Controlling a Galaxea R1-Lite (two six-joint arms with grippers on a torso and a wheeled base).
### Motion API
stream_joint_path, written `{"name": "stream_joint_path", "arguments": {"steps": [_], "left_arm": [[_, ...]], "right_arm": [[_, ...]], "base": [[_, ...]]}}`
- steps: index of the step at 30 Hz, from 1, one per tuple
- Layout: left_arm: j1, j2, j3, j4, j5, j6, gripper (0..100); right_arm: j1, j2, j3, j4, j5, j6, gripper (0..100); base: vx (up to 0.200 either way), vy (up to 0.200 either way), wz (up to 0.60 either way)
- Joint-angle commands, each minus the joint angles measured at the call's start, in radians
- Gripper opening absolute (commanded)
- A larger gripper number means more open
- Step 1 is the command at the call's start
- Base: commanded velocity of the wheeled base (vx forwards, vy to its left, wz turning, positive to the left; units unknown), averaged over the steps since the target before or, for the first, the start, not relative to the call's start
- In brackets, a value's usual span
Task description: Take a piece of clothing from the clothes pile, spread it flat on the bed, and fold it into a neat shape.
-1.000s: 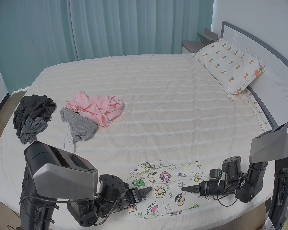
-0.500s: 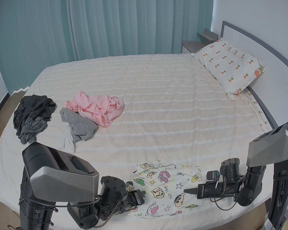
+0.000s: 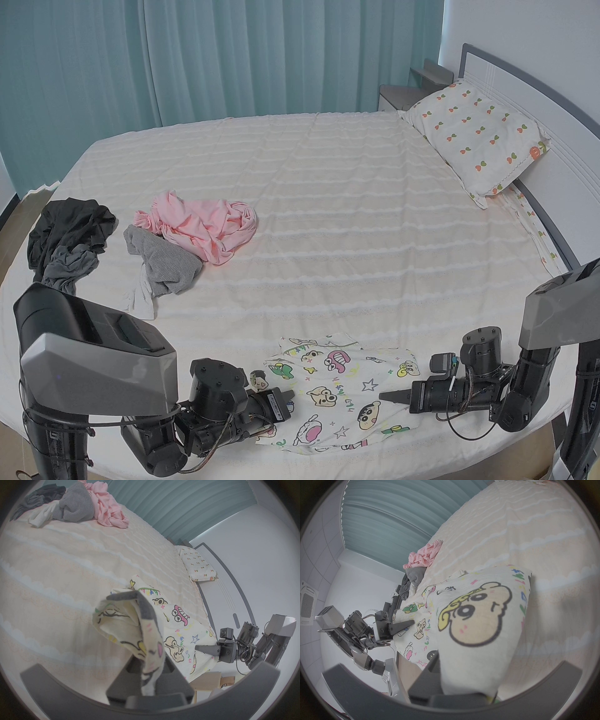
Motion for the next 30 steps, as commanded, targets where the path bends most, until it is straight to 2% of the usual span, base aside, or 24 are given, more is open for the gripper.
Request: {"name": "stream_joint_path", "arguments": {"steps": [1,11,15,28,30], "left_arm": [[0.003,-0.021,0.012,0.001,0.011,0.000,0],[0.003,-0.021,0.031,-0.004,0.068,0.005,0],[0.009,-0.022,0.034,-0.004,0.073,0.003,0],[0.012,-0.013,0.051,-0.004,0.080,0.003,0],[0.012,-0.011,0.051,-0.004,0.088,0.003,0]], "right_arm": [[0.006,-0.012,-0.001,0.000,0.000,0.001,0],[0.038,-0.011,-0.005,-0.002,-0.012,0.001,0],[0.055,-0.006,-0.013,-0.002,-0.035,0.001,0],[0.077,0.006,-0.027,0.000,-0.037,0.001,0],[0.078,0.009,-0.025,0.000,-0.037,-0.001,0]], "base": [[0.000,0.200,0.00],[0.000,0.200,0.00],[0.000,0.200,0.00],[0.000,0.200,0.00],[0.000,0.000,0.00]]}}
